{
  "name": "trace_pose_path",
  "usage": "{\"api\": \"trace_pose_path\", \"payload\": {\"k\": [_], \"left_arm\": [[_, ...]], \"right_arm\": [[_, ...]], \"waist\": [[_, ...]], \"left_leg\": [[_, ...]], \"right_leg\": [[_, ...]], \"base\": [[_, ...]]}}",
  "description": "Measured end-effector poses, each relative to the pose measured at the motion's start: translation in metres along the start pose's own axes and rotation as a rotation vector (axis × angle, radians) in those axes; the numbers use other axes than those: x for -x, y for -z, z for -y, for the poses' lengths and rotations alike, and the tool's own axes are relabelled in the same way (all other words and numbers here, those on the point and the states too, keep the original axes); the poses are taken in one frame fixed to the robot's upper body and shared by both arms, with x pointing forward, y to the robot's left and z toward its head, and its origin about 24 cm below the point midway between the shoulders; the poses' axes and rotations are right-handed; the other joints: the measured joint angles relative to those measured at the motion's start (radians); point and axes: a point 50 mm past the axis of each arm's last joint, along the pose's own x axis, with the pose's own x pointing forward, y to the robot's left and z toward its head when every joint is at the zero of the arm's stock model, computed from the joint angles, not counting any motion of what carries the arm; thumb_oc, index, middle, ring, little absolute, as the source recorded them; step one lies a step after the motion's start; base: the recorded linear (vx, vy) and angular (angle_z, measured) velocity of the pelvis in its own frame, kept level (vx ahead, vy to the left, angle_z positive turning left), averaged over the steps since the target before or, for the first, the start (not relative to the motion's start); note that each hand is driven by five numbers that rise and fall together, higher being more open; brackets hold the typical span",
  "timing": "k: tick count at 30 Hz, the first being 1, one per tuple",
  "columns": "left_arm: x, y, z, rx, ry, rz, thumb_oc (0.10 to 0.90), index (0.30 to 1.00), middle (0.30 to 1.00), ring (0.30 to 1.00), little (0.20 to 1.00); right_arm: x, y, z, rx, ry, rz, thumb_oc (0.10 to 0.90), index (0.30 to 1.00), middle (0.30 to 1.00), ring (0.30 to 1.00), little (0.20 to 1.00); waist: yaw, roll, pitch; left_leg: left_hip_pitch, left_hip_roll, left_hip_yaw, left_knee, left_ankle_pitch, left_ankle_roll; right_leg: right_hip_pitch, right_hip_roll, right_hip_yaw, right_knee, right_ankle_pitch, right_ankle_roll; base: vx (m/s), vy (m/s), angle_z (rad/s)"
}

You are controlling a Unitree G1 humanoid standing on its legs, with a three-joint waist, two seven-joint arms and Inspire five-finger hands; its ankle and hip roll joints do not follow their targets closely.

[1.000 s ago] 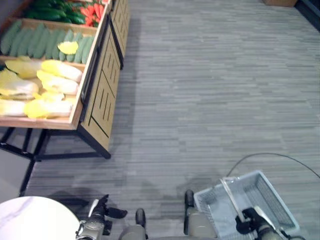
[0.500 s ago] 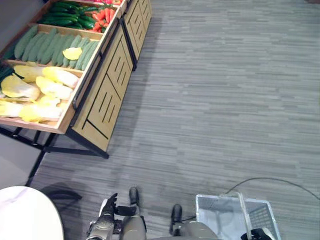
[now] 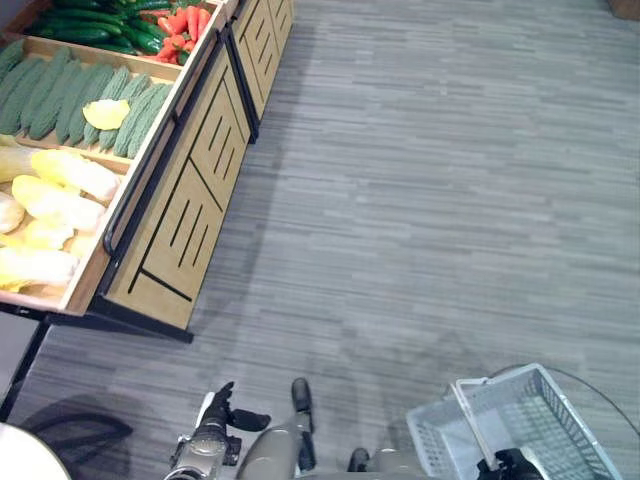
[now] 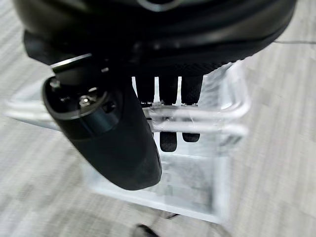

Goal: Get the vegetables into the basket

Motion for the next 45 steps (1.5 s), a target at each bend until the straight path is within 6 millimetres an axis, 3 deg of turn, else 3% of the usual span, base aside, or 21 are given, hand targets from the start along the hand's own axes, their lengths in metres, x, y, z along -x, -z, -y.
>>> {"api": "trace_pose_path", "payload": {"k": [3,6,8,10,15,18,20,21,24,26,30,32,33,34,36,38,40,41,42,44,45], "left_arm": [[-0.003,-0.011,0.001,-0.011,0.009,0.023,0.900,1.000,1.000,1.000,1.000],[-0.006,-0.024,-0.012,-0.023,-0.022,0.068,0.900,1.000,1.000,1.000,1.000],[-0.006,-0.023,-0.016,-0.033,-0.035,0.066,0.900,1.000,1.000,1.000,1.000],[-0.004,-0.010,-0.014,-0.038,-0.028,0.020,0.900,1.000,1.000,1.000,1.000],[-0.001,-0.004,0.001,-0.027,0.015,-0.002,0.900,1.000,1.000,1.000,1.000],[-0.001,0.000,0.000,-0.033,0.011,-0.009,0.900,1.000,1.000,1.000,1.000],[-0.001,-0.002,-0.001,-0.036,0.009,-0.007,0.900,1.000,1.000,1.000,1.000],[-0.002,-0.002,-0.003,-0.037,0.002,-0.009,0.900,1.000,1.000,1.000,1.000],[-0.002,0.000,-0.007,-0.038,-0.012,-0.026,0.900,1.000,1.000,1.000,1.000],[-0.001,0.003,-0.006,-0.019,-0.019,-0.037,0.900,1.000,1.000,1.000,1.000],[0.003,0.022,-0.005,-0.003,-0.023,-0.104,0.900,1.000,1.000,1.000,1.000],[0.007,0.034,0.001,0.000,-0.004,-0.137,0.900,1.000,1.000,1.000,1.000],[0.010,0.037,0.013,0.011,0.025,-0.150,0.900,1.000,1.000,1.000,1.000],[0.011,0.038,0.018,0.018,0.038,-0.149,0.900,1.000,1.000,1.000,1.000],[0.011,0.034,0.020,0.024,0.047,-0.133,0.900,1.000,1.000,1.000,1.000],[0.009,0.032,0.016,0.032,0.049,-0.122,0.900,1.000,1.000,1.000,1.000],[0.007,0.023,0.018,0.051,0.048,-0.096,0.900,1.000,1.000,1.000,1.000],[0.006,0.019,0.017,0.065,0.045,-0.084,0.900,1.000,1.000,1.000,1.000],[0.003,0.012,0.013,0.077,0.034,-0.065,0.900,1.000,1.000,1.000,1.000],[0.002,0.007,0.014,0.086,0.035,-0.051,0.900,1.000,1.000,1.000,1.000],[0.000,-0.002,0.016,0.088,0.040,-0.032,0.900,1.000,1.000,1.000,1.000]], "right_arm": [[-0.004,-0.020,0.004,-0.013,0.015,0.056,0.400,0.300,0.300,0.300,0.300],[-0.004,-0.025,-0.001,-0.017,0.006,0.063,0.400,0.300,0.300,0.300,0.300],[-0.004,-0.027,-0.005,-0.024,-0.003,0.070,0.400,0.300,0.300,0.300,0.300],[-0.005,-0.035,-0.001,-0.030,0.005,0.095,0.400,0.300,0.300,0.300,0.300],[-0.006,-0.037,-0.001,-0.030,0.003,0.106,0.400,0.300,0.300,0.300,0.300],[-0.006,-0.041,-0.001,-0.033,0.011,0.117,0.400,0.300,0.300,0.300,0.300],[-0.007,-0.046,0.003,-0.032,0.034,0.136,0.400,0.300,0.300,0.300,0.300],[-0.007,-0.051,0.006,-0.035,0.049,0.162,0.400,0.300,0.300,0.300,0.300],[-0.007,-0.048,0.004,-0.037,0.036,0.144,0.400,0.300,0.300,0.300,0.300],[-0.005,-0.041,-0.003,-0.014,0.011,0.120,0.400,0.300,0.300,0.300,0.300],[-0.004,-0.033,-0.007,-0.013,-0.001,0.088,0.400,0.300,0.300,0.300,0.300],[-0.002,-0.015,-0.009,-0.016,-0.014,0.020,0.400,0.300,0.300,0.300,0.300],[-0.001,-0.002,-0.007,-0.003,-0.012,-0.030,0.400,0.300,0.300,0.300,0.300],[-0.001,-0.001,-0.003,0.002,-0.003,-0.039,0.400,0.300,0.300,0.300,0.300],[-0.002,-0.002,0.002,0.009,-0.001,-0.031,0.400,0.300,0.300,0.300,0.300],[-0.003,-0.005,0.004,0.007,-0.002,-0.016,0.400,0.300,0.300,0.300,0.300],[-0.003,-0.005,0.006,0.012,-0.001,-0.011,0.400,0.300,0.300,0.300,0.300],[-0.003,-0.005,0.007,0.009,0.001,-0.010,0.400,0.300,0.300,0.300,0.300],[-0.002,-0.001,0.008,0.016,0.002,-0.024,0.400,0.300,0.300,0.300,0.300],[-0.002,0.000,0.010,0.030,0.006,-0.024,0.400,0.300,0.300,0.300,0.300],[-0.002,0.003,0.009,0.027,0.003,-0.034,0.400,0.300,0.300,0.300,0.300]], "waist": [[0.000,-0.002,0.003],[0.025,-0.043,0.025],[0.037,-0.050,0.028],[0.031,-0.045,0.026],[0.017,-0.045,0.025],[0.023,-0.041,0.024],[0.013,-0.028,0.032],[0.004,-0.014,0.043],[-0.006,-0.002,0.054],[-0.028,0.000,0.062],[-0.067,-0.001,0.068],[-0.093,0.007,0.068],[-0.095,0.041,0.057],[-0.090,0.066,0.051],[-0.087,0.074,0.053],[-0.085,0.066,0.055],[-0.074,0.050,0.059],[-0.075,0.047,0.061],[-0.075,0.036,0.066],[-0.064,0.035,0.068],[-0.088,0.033,0.070]], "left_leg": [[0.007,-0.012,-0.007,0.004,-0.013,0.016],[0.035,-0.033,-0.009,0.004,-0.019,0.006],[0.046,-0.019,-0.005,0.005,-0.030,-0.011],[0.050,0.010,0.005,0.016,-0.060,-0.058],[0.062,0.018,0.009,0.009,-0.084,-0.094],[0.098,0.011,0.019,-0.017,-0.107,-0.087],[0.121,0.011,0.006,-0.024,-0.109,-0.061],[0.133,0.018,-0.006,-0.021,-0.109,-0.048],[0.160,0.023,-0.029,-0.020,-0.110,-0.059],[0.183,0.014,-0.065,-0.021,-0.136,-0.065],[0.230,0.013,-0.107,-0.021,-0.167,-0.091],[0.273,0.028,-0.166,-0.023,-0.194,-0.129],[0.290,0.074,-0.179,-0.023,-0.200,-0.147],[0.298,0.095,-0.166,-0.017,-0.188,-0.162],[0.295,0.127,-0.162,0.022,-0.167,-0.195],[0.252,0.148,-0.201,0.153,-0.157,-0.216],[0.173,0.151,-0.235,0.298,-0.132,-0.303],[0.135,0.152,-0.255,0.357,-0.117,-0.322],[0.063,0.154,-0.256,0.488,-0.092,-0.372],[0.039,0.174,-0.201,0.493,-0.070,-0.359],[0.002,0.207,-0.120,0.461,-0.060,-0.359]], "right_leg": [[-0.013,-0.109,0.059,-0.110,0.050,0.078],[-0.018,-0.172,0.067,-0.255,0.248,0.096],[0.002,-0.157,0.064,-0.272,0.251,0.107],[0.012,-0.131,0.062,-0.289,0.251,0.111],[-0.014,-0.129,0.063,-0.229,0.252,0.111],[-0.065,-0.144,0.073,-0.087,0.258,0.112],[-0.161,-0.152,0.105,0.085,0.287,0.104],[-0.212,-0.141,0.109,0.129,0.220,0.088],[-0.239,-0.110,0.067,-0.108,0.226,0.077],[-0.252,-0.087,0.093,-0.296,0.289,0.088],[-0.251,-0.047,0.142,-0.477,0.411,0.071],[-0.201,-0.036,0.144,-0.502,0.523,0.037],[-0.172,0.004,0.107,-0.508,0.518,-0.014],[-0.157,0.025,0.096,-0.511,0.514,-0.026],[-0.128,0.049,0.072,-0.510,0.490,-0.051],[-0.072,0.061,0.036,-0.524,0.454,-0.066],[-0.050,0.054,0.008,-0.524,0.430,-0.087],[-0.050,0.055,-0.005,-0.510,0.419,-0.100],[-0.038,0.045,-0.041,-0.505,0.401,-0.119],[-0.017,0.047,-0.063,-0.506,0.389,-0.137],[0.007,0.051,-0.108,-0.525,0.359,-0.150]], "base": [[0.06,0.086,0.16],[0.03,0.041,0.19],[0.04,0.043,-0.06],[0.03,0.051,-0.34],[0.04,0.089,-0.05],[0.07,0.085,-0.09],[0.13,0.003,0.01],[0.11,-0.055,0.19],[0.16,-0.112,0.33],[0.29,-0.141,0.38],[0.25,-0.149,0.43],[0.21,-0.214,0.82],[0.21,-0.220,0.47],[0.22,-0.241,0.36],[0.19,-0.240,0.20],[0.17,-0.288,0.46],[0.13,-0.224,0.53],[0.11,-0.147,0.66],[0.11,-0.146,0.54],[0.17,-0.104,0.57],[0.34,-0.049,0.99]]}}
